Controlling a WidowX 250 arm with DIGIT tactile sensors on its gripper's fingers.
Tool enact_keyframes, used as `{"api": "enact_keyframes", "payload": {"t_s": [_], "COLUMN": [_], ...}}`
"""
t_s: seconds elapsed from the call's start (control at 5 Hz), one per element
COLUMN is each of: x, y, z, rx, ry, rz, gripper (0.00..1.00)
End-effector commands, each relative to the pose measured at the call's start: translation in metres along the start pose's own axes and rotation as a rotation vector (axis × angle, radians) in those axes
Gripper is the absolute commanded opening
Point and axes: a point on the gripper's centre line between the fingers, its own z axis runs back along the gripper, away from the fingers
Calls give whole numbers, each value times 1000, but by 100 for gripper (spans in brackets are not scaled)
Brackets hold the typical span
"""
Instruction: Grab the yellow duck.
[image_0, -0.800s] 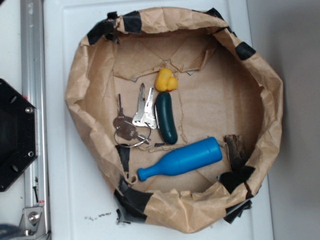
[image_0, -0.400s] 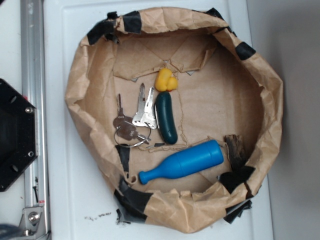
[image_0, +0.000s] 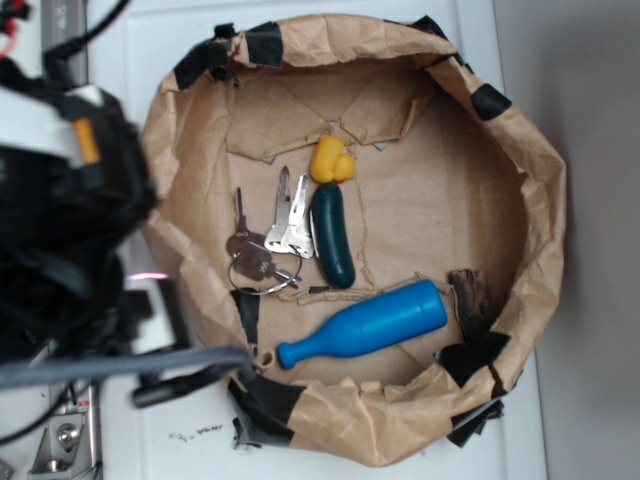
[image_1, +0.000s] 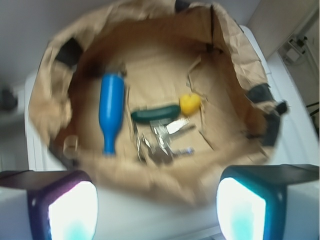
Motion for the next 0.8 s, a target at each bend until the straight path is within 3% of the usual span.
{"api": "enact_keyframes", "payload": {"t_s": [0.0, 0.4, 0.6], "x": [44, 42, 42], "y": [14, 40, 40], "z": [-54, -106, -106], "rx": [44, 7, 7], "ry": [7, 71, 71], "rz": [307, 399, 399], "gripper": [100, 100, 100]}}
